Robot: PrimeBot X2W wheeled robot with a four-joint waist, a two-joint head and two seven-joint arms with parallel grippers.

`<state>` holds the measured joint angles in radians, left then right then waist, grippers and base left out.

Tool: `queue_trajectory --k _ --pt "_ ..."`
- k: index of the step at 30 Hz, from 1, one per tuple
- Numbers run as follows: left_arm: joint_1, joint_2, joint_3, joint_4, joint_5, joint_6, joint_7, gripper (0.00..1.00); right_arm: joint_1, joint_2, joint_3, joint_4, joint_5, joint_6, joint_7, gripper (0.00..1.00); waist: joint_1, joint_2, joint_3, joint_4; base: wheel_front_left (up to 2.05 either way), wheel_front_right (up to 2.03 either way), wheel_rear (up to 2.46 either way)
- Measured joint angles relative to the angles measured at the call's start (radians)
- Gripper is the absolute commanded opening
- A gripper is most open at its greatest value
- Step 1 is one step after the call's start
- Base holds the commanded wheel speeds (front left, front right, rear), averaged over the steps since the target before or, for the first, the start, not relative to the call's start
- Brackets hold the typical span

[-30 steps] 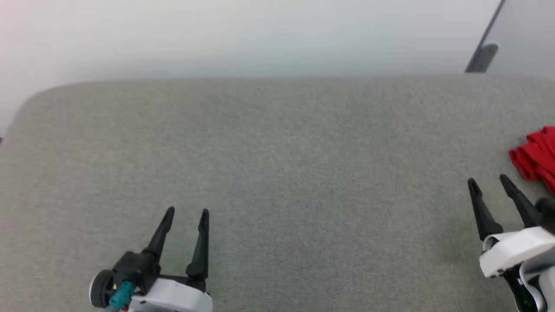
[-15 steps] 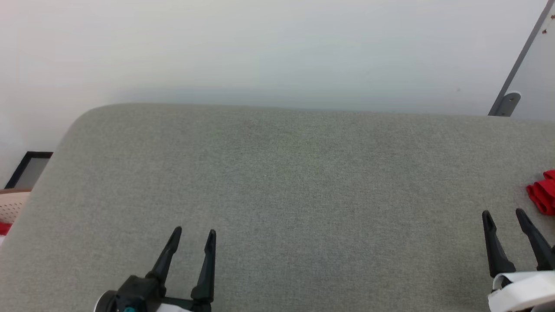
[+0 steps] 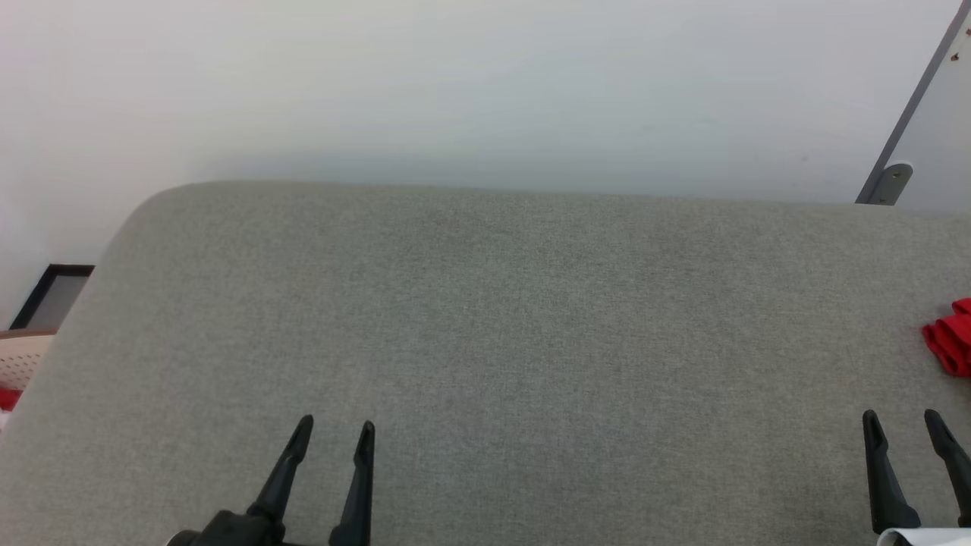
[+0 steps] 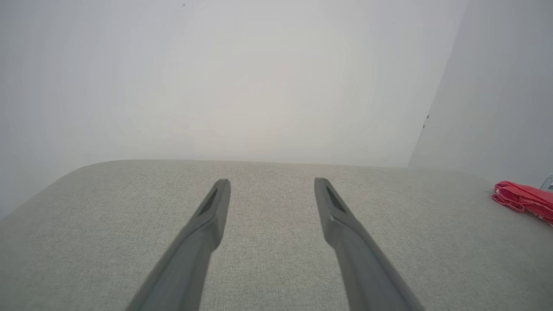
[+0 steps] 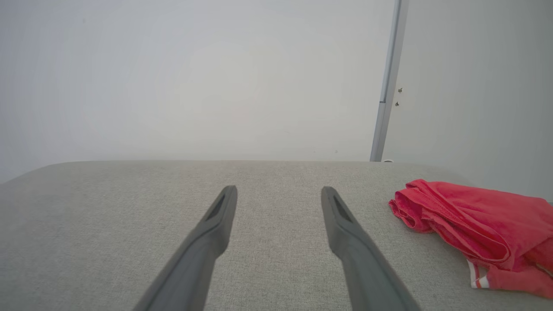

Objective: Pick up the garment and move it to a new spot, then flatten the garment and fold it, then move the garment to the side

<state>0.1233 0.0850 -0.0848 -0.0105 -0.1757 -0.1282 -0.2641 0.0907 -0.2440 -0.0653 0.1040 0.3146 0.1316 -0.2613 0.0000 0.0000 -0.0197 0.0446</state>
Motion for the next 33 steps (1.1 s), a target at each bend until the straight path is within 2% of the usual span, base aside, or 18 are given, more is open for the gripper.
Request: queue_trajectory --k 10,33 --pt "0.011 -0.003 0.006 -0.002 -0.002 0.0 0.0 1.0 0.022 0.017 -0.011 -0.037 -0.007 0.0 0.0 1.0 0.0 0.0 0.003 -0.003 0.0 0.0 0.0" --pt "0.008 -0.003 0.011 0.005 -0.003 0.0 0.0 1.0 0.005 0.016 0.015 -0.025 0.002 0.0 0.0 1.0 0.0 0.0001 0.004 -0.005 0.0 0.0 0.0"
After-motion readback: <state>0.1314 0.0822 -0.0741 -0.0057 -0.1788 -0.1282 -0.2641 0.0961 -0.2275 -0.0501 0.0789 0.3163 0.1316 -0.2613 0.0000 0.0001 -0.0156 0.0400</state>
